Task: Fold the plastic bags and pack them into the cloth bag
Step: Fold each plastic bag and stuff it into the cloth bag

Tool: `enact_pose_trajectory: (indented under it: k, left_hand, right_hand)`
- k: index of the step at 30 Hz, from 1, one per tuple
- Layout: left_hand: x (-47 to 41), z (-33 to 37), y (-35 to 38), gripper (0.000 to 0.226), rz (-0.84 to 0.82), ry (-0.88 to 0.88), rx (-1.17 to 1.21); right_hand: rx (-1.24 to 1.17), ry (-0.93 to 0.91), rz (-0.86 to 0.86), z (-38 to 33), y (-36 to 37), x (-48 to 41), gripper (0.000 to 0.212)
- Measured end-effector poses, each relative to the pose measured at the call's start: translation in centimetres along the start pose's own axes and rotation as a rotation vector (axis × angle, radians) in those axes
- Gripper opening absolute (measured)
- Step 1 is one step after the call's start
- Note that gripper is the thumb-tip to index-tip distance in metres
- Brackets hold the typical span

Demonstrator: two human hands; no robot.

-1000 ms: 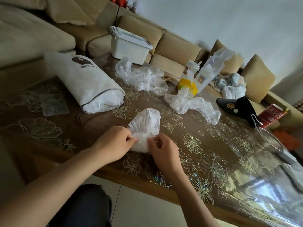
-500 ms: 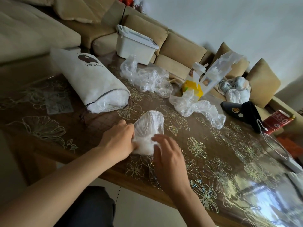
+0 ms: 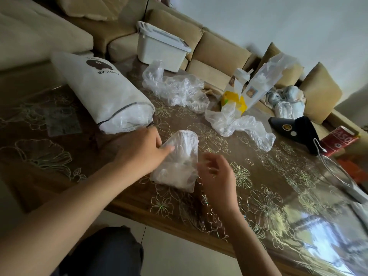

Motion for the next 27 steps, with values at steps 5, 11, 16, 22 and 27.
enact_pose_trajectory:
  k: [5, 11, 16, 22, 27]
  left_hand:
    - [-2.4, 1.0, 2.0, 0.042, 0.018, 0.036, 0.062]
    - [-4.3, 0.8, 5.1, 0.036, -0.136, 0.009, 0.052]
    - [-5.3, -0.1, 5.7, 0.049, -0.248, -0.006, 0.057]
    - [-4.6, 1.1, 5.4, 0.005, -0.27, 0.04, 0.113]
    - [-4.8, 3.5, 6.9, 0.02, -0.299, 0.043, 0.379]
  right_hand:
    - [-0.19, 0.463, -0.293, 0.0, 1.8, -3.7, 0.063]
    - [0.015, 0.43, -0.398, 0.1, 2.9, -5.6, 0.019]
    - [-0.047, 0.257, -0.324, 0.3, 3.1, -6.1, 0.025]
    - [-0.146, 0.129, -0.264, 1.3, 1.5, -5.7, 0.026]
    - [-0.234, 0.182, -0.229, 1.8, -1.5, -5.2, 0.023]
Point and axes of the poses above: each hand's wrist, its own x-axis away from the middle knuckle, its own y-axis out of the palm, z = x × y, the point moved 5 cm from there along -x, towards the middle knuckle, and after that the axes turned 7 degrees about y, right-handed, at the moved point
